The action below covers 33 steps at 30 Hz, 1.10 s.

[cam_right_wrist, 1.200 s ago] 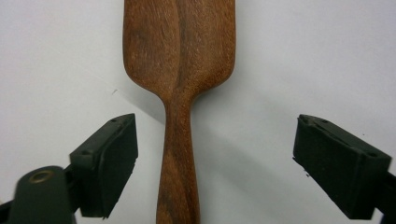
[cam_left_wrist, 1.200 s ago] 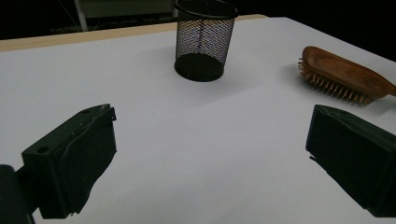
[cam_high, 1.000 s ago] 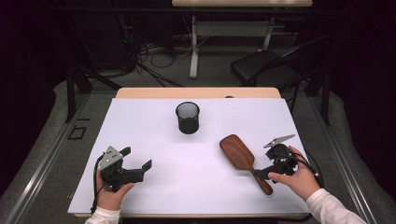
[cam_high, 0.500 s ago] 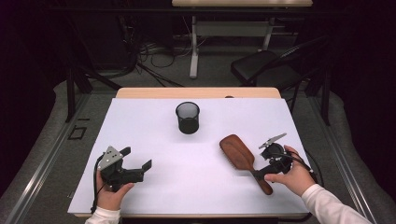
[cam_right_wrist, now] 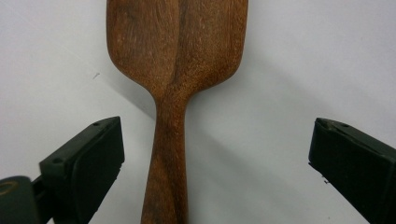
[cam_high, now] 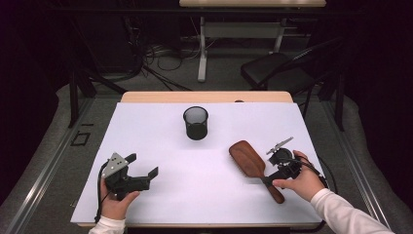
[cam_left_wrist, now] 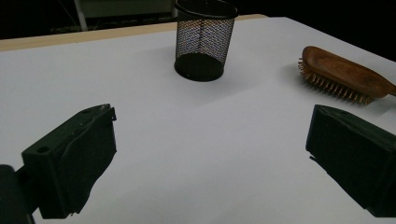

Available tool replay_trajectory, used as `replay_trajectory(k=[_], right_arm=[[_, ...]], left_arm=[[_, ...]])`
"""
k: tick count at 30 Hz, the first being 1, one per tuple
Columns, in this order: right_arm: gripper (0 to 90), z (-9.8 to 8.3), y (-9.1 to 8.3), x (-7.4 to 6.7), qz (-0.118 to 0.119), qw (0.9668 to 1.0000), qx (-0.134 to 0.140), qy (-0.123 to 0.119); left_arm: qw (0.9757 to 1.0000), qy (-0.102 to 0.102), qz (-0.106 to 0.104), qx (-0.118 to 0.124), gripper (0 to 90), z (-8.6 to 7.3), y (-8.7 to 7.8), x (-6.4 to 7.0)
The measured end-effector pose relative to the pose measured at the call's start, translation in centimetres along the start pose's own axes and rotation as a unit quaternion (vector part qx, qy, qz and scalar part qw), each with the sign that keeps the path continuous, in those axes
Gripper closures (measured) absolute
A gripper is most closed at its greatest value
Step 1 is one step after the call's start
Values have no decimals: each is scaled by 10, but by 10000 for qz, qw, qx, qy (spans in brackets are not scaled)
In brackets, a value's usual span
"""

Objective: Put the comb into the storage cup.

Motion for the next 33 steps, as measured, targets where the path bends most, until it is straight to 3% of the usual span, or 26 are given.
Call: replay_trajectory(k=[4, 8, 11, 17, 18, 21, 22, 26, 27, 28, 30, 33], right_arm=[[61, 0, 2, 1, 1, 9998, -181, -74], [131, 2, 5, -3, 91, 9996, -235, -98], [145, 4, 8, -4, 105, 9997, -148, -170], [198, 5, 13, -8, 104, 9992, -254, -294], [248, 5, 14, -10, 106, 9993, -291, -190], [269, 5, 16, -10, 146, 9992, -322, -197], [289, 5, 18, -12, 189, 9991, -362, -77], [340, 7, 19, -10, 222, 9986, -472, -125], [340, 7, 19, -10, 222, 9986, -472, -125], [353, 8, 22, -13, 263, 9991, -325, 21], [368, 8, 21, -13, 260, 9985, -474, 27], [373, 9, 23, -14, 278, 9986, -456, 67]], left_arm=[[10000, 7, -1, -6, 17, 0, 0, 0], [10000, 6, -5, -9, 16, 0, 0, -1], [10000, 9, -8, -7, 16, 0, 0, -1], [10000, 22, -6, -12, 17, 0, 0, 0], [10000, 21, -10, -15, 17, 0, 0, 0], [10000, 16, -19, -10, 17, 0, 0, -1], [10000, 14, -4, -17, 16, 0, 0, -1], [10000, 20, -2, -13, 17, 0, 0, 0], [10000, 20, -2, -13, 16, 0, 0, 0], [10000, 16, -11, -5, 16, 0, 0, -1], [10000, 4, -11, -6, 17, 0, 0, 0], [10000, 2, -22, 1, 17, 0, 0, 0]])
Point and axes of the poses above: each handheld gripper's, and its own axes: y roughly forward along the jaws, z roughly out of its top, x roughly to its right, the point moved 5 cm from there along y, roughly forward along the jaws, and after that the axes turned 1 degree about -y, right-handed, at the moved point
